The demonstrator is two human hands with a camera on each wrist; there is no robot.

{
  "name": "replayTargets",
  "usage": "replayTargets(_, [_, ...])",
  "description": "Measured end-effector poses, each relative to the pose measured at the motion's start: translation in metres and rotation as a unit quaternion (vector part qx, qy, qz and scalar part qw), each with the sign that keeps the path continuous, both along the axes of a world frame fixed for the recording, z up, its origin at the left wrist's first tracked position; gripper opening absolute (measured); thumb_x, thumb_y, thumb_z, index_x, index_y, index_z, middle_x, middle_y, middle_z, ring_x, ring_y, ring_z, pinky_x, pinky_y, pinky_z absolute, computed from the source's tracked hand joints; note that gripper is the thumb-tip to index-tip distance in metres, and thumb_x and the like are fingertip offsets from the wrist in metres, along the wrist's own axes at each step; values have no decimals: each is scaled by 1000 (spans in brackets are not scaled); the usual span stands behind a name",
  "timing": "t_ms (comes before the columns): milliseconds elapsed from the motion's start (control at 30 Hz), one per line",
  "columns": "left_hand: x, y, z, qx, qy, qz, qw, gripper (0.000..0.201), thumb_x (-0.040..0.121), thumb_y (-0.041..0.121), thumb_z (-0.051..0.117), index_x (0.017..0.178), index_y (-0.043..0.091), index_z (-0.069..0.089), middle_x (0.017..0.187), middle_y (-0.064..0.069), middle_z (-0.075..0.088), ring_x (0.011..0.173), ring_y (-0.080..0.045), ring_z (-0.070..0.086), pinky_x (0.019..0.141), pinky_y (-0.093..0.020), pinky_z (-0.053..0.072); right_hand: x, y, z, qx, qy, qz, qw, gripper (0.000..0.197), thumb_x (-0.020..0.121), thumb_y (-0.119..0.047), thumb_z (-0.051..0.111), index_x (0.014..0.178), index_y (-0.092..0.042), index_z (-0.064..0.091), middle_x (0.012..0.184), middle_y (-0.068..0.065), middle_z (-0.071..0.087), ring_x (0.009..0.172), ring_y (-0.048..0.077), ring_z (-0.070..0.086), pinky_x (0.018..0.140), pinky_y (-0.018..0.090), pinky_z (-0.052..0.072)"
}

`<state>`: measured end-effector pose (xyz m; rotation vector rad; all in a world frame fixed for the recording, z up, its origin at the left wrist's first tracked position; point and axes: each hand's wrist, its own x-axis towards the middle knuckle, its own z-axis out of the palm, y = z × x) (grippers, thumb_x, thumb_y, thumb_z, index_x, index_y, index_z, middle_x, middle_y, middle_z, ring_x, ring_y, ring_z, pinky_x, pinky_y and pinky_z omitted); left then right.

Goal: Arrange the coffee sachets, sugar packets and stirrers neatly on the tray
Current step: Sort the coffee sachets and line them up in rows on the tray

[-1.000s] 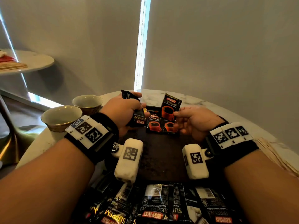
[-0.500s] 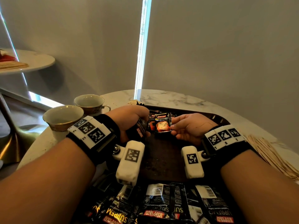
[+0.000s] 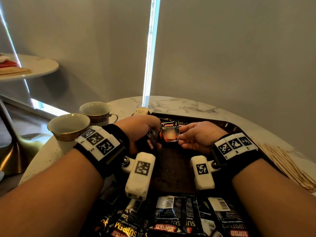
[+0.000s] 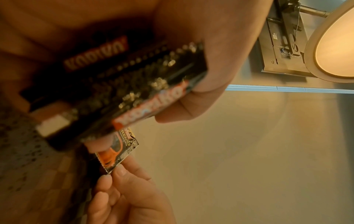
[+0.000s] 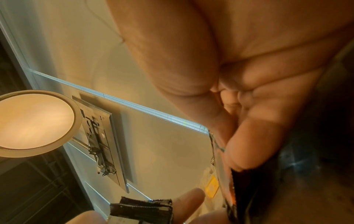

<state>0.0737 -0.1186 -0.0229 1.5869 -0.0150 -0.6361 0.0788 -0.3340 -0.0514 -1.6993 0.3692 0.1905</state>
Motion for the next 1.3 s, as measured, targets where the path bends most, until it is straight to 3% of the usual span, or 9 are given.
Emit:
replayTargets(167, [-2, 0, 1, 3, 1, -1, 1000, 7, 93, 7, 50, 99, 5, 52, 54, -11, 67, 64, -27, 66, 47, -30, 54, -1, 0, 1, 15, 6, -5, 1000, 29, 87, 13, 62, 112, 0, 66, 102, 24, 71, 76, 27, 74, 59, 31, 60])
replayTargets(300, [-2, 0, 1, 4, 1, 2, 1000, 13, 93, 6, 51, 106, 4, 52, 82, -17, 63, 66, -28, 66, 44, -29, 54, -4, 1, 3, 9, -3, -3, 1000, 19, 91, 9, 60, 106, 0, 68, 91, 20, 71, 76, 28, 74, 61, 31, 60])
replayTargets(467, [-2, -2, 0, 2, 1, 0, 1000, 17, 93, 5, 50, 109, 3, 53, 72, -16, 67, 64, -27, 65, 45, -28, 55, -5, 1, 4, 1, -7, 5, 1000, 15, 92, 5, 59, 104, 0, 68, 89, 20, 72, 74, 27, 74, 61, 31, 60])
replayTargets(567, [-1, -2, -2, 5, 3, 5, 1000, 14, 93, 5, 51, 107, 4, 53, 82, -18, 65, 66, -28, 66, 47, -30, 55, -5, 2, 4, -2, -9, 6, 1000, 16, 93, 5, 58, 104, -1, 68, 88, 19, 72, 75, 27, 75, 62, 32, 61])
replayTargets(767, [1, -2, -2, 18, 2, 5, 1000, 9, 94, 6, 50, 103, 5, 52, 83, -18, 65, 70, -28, 66, 53, -32, 56, -5, 3, 7, 9, -7, 19, 1000, 13, 95, -4, 60, 106, 1, 65, 85, 16, 70, 73, 25, 73, 61, 30, 61])
replayTargets(867, [3, -2, -4, 11, 0, 4, 1000, 14, 94, 6, 50, 107, 4, 53, 72, -16, 70, 67, -28, 66, 53, -33, 56, -7, 5, 9, 8, 6, 49, 999, 15, 97, -12, 58, 103, 0, 64, 82, 15, 68, 69, 25, 71, 58, 29, 59])
replayTargets(967, [5, -3, -6, 6, 2, 5, 1000, 19, 93, 7, 51, 110, 3, 55, 60, -12, 70, 67, -27, 66, 56, -33, 56, -9, 6, 10, 18, 47, 99, 994, 23, 99, -19, 53, 101, 0, 66, 86, 17, 71, 73, 27, 71, 60, 30, 59])
replayTargets(1100, [7, -2, -8, 3, 10, 7, 1000, 29, 90, 7, 53, 120, 4, 55, 88, -20, 69, 72, -29, 67, 62, -37, 56, -9, 7, 8, 33, 69, 137, 988, 27, 99, -19, 50, 105, 2, 66, 94, 20, 73, 80, 29, 72, 67, 32, 59])
replayTargets(1300, [12, -1, -11, 18, 13, 7, 1000, 37, 89, 7, 54, 126, 7, 52, 95, -21, 65, 74, -31, 70, 63, -39, 58, -8, 5, 5, 72, 58, 160, 983, 31, 98, -17, 47, 113, 1, 67, 110, 23, 72, 95, 30, 71, 77, 33, 58])
